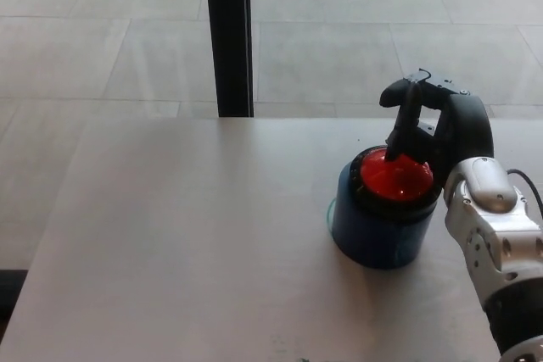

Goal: The robot uses its right hand to press the red button kept in the middle of the desk

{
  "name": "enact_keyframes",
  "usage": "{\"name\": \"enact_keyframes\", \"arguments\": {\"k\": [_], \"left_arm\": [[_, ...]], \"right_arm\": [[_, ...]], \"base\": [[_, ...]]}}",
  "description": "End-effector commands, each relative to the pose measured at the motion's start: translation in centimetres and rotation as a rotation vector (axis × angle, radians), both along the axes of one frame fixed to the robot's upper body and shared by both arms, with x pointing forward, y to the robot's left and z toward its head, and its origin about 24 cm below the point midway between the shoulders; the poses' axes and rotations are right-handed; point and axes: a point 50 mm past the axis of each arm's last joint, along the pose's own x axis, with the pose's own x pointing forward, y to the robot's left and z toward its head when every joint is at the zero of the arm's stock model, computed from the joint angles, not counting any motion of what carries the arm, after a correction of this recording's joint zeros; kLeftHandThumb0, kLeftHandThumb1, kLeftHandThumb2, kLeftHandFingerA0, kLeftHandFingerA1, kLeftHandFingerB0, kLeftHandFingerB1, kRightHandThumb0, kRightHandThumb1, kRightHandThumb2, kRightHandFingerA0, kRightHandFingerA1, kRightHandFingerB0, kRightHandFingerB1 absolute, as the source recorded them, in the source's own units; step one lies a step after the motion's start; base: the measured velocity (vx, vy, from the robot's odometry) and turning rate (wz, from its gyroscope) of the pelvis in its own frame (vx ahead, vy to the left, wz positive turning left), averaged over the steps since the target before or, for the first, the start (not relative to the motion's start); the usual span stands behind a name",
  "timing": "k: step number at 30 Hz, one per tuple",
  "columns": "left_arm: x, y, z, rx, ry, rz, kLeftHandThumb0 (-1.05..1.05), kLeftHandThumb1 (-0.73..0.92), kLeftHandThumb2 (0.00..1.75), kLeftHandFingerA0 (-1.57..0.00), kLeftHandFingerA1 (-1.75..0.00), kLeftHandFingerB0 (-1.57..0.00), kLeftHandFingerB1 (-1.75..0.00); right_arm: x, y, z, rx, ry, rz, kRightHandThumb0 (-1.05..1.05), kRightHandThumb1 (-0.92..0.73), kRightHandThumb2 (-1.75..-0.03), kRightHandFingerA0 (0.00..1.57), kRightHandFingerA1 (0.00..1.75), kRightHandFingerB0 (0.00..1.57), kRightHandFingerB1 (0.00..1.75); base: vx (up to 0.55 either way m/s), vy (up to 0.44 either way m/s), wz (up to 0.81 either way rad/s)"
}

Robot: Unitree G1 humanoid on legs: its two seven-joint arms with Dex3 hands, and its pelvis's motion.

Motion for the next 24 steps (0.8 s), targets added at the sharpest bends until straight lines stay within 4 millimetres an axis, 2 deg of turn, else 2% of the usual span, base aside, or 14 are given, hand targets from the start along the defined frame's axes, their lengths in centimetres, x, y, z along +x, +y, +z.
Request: {"name": "enact_keyframes", "arguments": {"k": [1,6,8,11,12,14,16,17,18,19,23,24], "left_arm": [[0.1,0.3,0.4,0.008,-0.014,0.009,-0.54,0.92,1.11,-0.24,-1.21,-0.15,-0.91],[0.1,0.4,0.5,0.022,-0.002,0.016,-0.53,0.92,1.09,-0.29,-1.21,-0.16,-0.91],[0.2,0.4,0.5,0.015,-0.005,0.016,-0.53,0.92,1.10,-0.27,-1.21,-0.14,-0.89],[0.2,0.4,0.5,0.013,-0.005,0.020,-0.54,0.92,1.09,-0.27,-1.20,-0.10,-0.86],[0.2,0.4,0.5,0.012,-0.010,0.022,-0.54,0.92,1.09,-0.27,-1.21,-0.14,-0.92],[0.2,0.4,0.5,0.009,-0.022,0.029,-0.55,0.92,1.09,-0.27,-1.21,-0.12,-0.90],[0.3,0.4,0.6,0.013,-0.016,0.021,-0.55,0.92,1.10,-0.28,-1.23,-0.15,-0.92],[0.3,0.4,0.6,0.011,-0.023,0.030,-0.56,0.92,1.08,-0.27,-1.25,-0.15,-0.92],[0.2,0.4,0.6,0.003,-0.035,0.045,-0.56,0.92,1.08,-0.27,-1.25,-0.15,-0.92],[0.2,0.5,0.7,0.004,-0.030,0.040,-0.56,0.92,1.08,-0.28,-1.26,-0.16,-0.94],[0.2,0.5,0.7,0.013,-0.027,0.019,-0.55,0.92,1.09,-0.25,-1.21,-0.14,-0.90],[0.2,0.5,0.7,0.019,-0.020,0.008,-0.56,0.92,1.10,-0.26,-1.20,-0.16,-0.92]], "right_arm": [[-0.8,-0.1,-3.6,0.031,0.124,-0.044,-0.20,-0.55,-1.21,0.98,1.75,0.76,1.50],[-1.4,-0.7,-6.2,0.015,0.212,-0.097,-0.19,-0.51,-1.28,1.01,1.75,0.80,1.52],[-1.5,-1.1,-6.6,-0.014,0.225,-0.107,-0.20,-0.53,-1.24,1.01,1.75,0.80,1.53],[-1.6,-1.5,-6.9,-0.054,0.226,-0.116,-0.21,-0.54,-1.23,1.01,1.75,0.81,1.53],[-1.6,-1.7,-7.0,-0.075,0.225,-0.119,-0.23,-0.52,-1.21,1.00,1.75,0.82,1.54],[-1.5,-2.2,-7.0,-0.135,0.226,-0.130,-0.23,-0.53,-1.19,1.01,1.75,0.82,1.53],[-1.4,-2.9,-6.7,-0.196,0.225,-0.137,-0.20,-0.52,-1.14,0.96,1.75,0.80,1.55],[-1.3,-3.2,-6.6,-0.227,0.212,-0.138,-0.28,-0.50,-1.14,1.22,1.41,0.99,1.27],[-1.3,-3.3,-6.5,-0.236,0.208,-0.139,-0.28,-0.50,-1.14,1.22,1.41,0.99,1.27],[-1.2,-3.5,-6.4,-0.249,0.197,-0.140,-0.21,-0.50,-1.13,0.94,1.75,0.78,1.56],[-1.0,-4.3,-5.8,-0.268,0.169,-0.160,-0.22,-0.47,-1.15,0.98,1.75,0.82,1.54],[-0.9,-4.5,-5.6,-0.281,0.169,-0.165,-0.32,-0.49,-1.13,1.23,1.40,1.01,1.27]], "base": [[0.00,0.000,0.00],[0.00,0.000,0.00],[0.00,0.000,0.00],[0.00,0.000,0.00],[0.00,0.000,0.00],[0.00,0.000,0.00],[0.00,0.000,0.00],[0.00,0.000,0.00],[0.00,0.000,0.00],[0.00,0.000,0.00],[0.00,0.000,0.00],[0.00,0.000,0.00]]}}
